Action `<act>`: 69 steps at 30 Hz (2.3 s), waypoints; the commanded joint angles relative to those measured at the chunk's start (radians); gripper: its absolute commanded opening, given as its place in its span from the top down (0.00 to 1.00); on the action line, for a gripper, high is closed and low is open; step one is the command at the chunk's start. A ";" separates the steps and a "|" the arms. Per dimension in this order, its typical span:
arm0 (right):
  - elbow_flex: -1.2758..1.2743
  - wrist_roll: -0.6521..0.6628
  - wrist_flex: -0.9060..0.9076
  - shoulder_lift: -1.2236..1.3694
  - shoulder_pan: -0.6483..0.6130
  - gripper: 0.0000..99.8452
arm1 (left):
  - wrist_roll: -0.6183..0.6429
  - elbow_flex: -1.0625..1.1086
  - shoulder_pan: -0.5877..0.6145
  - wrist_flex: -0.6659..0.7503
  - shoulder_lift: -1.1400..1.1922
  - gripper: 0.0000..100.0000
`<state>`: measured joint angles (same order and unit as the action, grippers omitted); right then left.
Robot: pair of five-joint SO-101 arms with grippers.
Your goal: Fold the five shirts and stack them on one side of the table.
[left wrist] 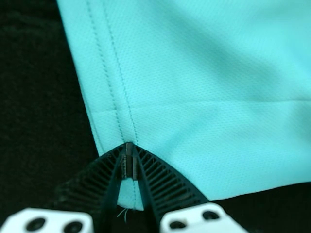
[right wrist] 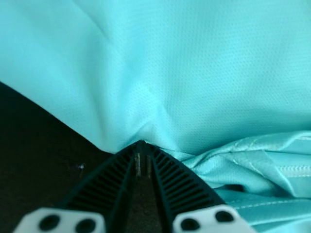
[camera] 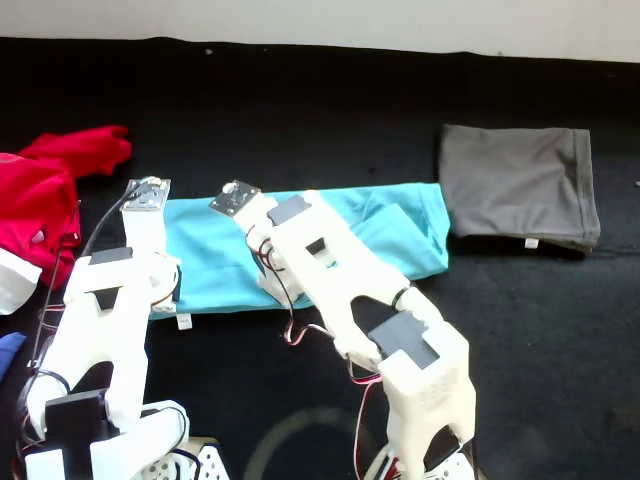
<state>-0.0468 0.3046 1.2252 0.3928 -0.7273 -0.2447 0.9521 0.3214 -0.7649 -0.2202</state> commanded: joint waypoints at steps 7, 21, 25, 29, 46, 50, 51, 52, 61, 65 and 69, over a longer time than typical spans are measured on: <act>0.165 -0.003 0.110 -0.300 0.122 0.99 | 0.002 -0.004 0.008 0.005 -0.004 0.99; 0.094 0.000 0.196 -0.216 0.361 0.99 | 0.101 -0.472 0.005 -0.440 -0.001 0.99; 0.101 0.000 0.188 -0.127 0.343 0.99 | 0.110 -0.544 0.005 -0.483 0.005 0.99; 0.127 -0.006 0.142 -0.059 0.298 0.99 | 0.109 -0.541 0.005 -0.483 0.007 0.99; 0.248 -0.008 0.027 -0.067 0.274 0.99 | 0.107 -0.498 0.005 -0.482 0.007 0.99; 0.219 -0.008 0.018 -0.064 0.254 0.99 | 0.107 -0.501 0.005 -0.482 0.007 0.99; 0.209 -0.008 0.016 -0.064 0.246 0.99 | 0.109 -0.501 0.005 -0.482 0.007 0.99; 0.202 -0.008 0.016 -0.064 0.240 0.99 | 0.109 -0.499 0.005 -0.482 0.007 0.99; 0.104 -0.002 0.015 -0.062 0.237 0.99 | 0.109 -0.499 0.005 -0.486 -0.001 0.89; 0.122 -0.006 0.051 -0.076 0.285 0.95 | 0.109 -0.501 0.005 -0.488 -0.002 0.90; 0.252 -0.002 0.173 -0.111 0.303 0.87 | 0.109 -0.501 0.005 -0.489 -0.002 0.90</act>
<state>0.1066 0.3046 1.3295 0.3759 -0.4465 -0.1389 0.4626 0.3214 -1.2421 -0.2079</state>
